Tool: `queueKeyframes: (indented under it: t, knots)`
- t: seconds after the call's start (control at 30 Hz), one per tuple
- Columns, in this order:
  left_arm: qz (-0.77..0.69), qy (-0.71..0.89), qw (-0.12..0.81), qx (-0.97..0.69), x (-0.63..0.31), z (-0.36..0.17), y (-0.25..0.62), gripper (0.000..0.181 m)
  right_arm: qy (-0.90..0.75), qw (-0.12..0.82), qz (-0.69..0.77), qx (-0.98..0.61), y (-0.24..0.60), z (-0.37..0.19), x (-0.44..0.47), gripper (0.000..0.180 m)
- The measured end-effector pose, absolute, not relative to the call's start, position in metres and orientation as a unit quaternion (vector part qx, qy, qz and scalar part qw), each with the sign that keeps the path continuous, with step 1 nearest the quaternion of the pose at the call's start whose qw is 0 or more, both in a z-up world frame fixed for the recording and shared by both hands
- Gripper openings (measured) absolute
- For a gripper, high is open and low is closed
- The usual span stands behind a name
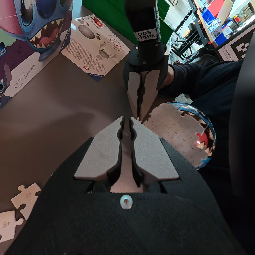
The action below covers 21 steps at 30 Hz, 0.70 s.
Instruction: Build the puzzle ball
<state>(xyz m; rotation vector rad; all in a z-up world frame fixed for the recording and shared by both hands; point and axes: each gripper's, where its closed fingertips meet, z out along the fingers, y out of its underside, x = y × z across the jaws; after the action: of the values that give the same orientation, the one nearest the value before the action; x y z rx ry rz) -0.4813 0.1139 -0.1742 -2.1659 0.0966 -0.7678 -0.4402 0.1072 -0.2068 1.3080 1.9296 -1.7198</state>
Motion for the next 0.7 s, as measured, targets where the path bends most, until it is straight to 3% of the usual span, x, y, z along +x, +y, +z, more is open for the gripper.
queueKeyframes:
  t: [0.7]
  knots:
    - [-0.304, 0.045, 0.393, -0.867, -0.4766, -0.1835, 0.1133, 0.002, 0.65, 0.118, -0.589, 0.467, 0.1077, -0.2077, -0.439, 0.0]
